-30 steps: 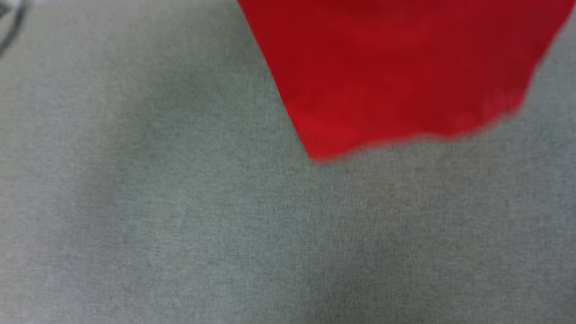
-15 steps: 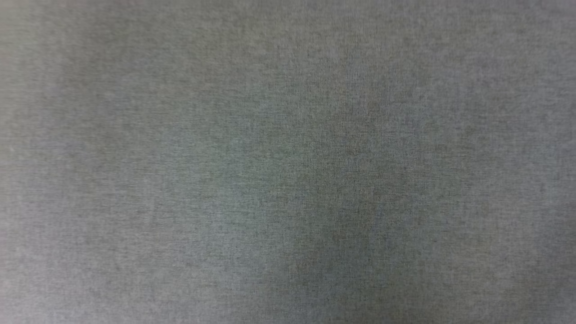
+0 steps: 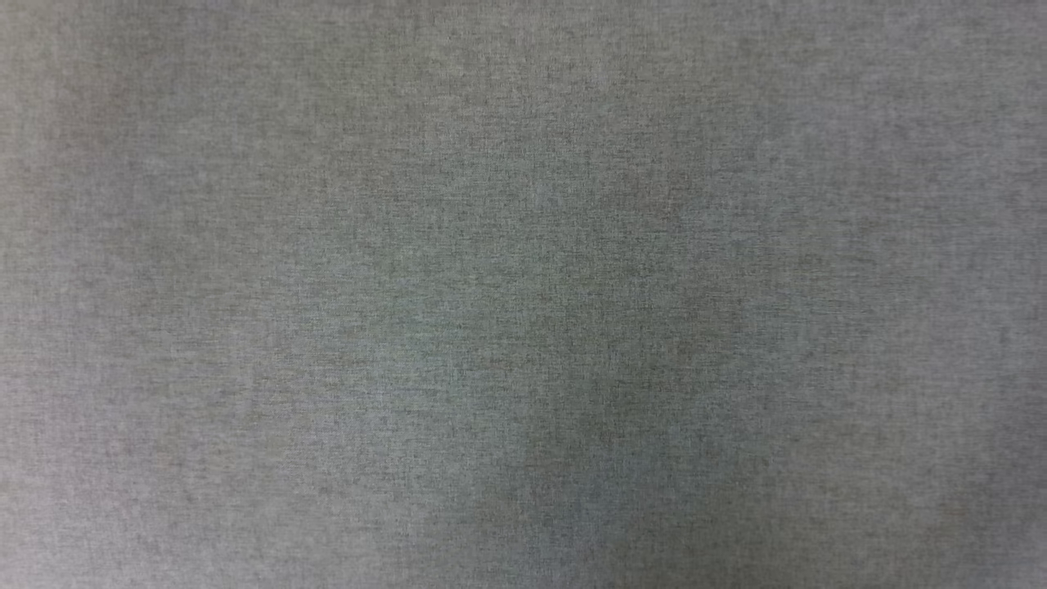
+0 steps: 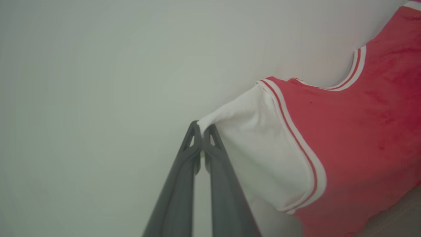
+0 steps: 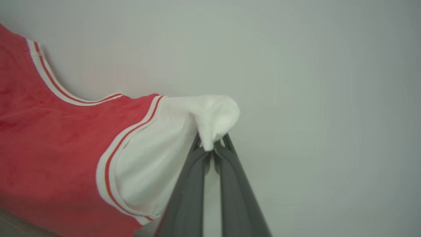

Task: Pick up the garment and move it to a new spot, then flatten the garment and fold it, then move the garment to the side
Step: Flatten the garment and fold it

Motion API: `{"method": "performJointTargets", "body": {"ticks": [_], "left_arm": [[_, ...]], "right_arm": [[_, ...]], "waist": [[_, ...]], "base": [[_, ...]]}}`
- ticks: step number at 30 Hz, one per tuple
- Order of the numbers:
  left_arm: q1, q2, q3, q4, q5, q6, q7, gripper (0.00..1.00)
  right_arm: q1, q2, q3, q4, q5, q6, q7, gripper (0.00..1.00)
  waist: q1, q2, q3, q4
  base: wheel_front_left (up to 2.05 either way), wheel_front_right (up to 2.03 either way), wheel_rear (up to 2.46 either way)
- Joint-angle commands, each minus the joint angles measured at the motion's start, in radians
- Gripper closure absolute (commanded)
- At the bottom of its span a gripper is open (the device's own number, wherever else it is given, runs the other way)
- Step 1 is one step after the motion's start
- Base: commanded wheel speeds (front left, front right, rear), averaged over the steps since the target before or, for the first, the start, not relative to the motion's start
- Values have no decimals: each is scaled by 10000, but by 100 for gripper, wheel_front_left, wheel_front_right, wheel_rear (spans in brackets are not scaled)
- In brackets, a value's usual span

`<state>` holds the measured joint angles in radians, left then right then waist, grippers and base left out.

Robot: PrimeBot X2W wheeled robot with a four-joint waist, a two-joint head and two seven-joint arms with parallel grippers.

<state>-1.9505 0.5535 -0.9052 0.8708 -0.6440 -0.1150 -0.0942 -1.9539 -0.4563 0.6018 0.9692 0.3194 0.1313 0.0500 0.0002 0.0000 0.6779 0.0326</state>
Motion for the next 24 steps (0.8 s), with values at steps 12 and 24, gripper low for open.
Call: {"method": "performJointTargets", "body": {"ticks": [12, 24], "left_arm": [[4311, -162, -282, 76, -1036, -61, -1479, 100], [9845, 341, -64, -2005, -1548, 1003, -1725, 100]], "right_arm": [[4148, 607, 1356, 570, 1578, -11, -1689, 100], [8740, -105, 2715, -435, 3296, -11, -2430, 100]], "waist": [[-2, 0, -1225, -86], [-2, 0, -3146, -34]], "base": [[0, 0, 0], [0, 0, 0]]}}
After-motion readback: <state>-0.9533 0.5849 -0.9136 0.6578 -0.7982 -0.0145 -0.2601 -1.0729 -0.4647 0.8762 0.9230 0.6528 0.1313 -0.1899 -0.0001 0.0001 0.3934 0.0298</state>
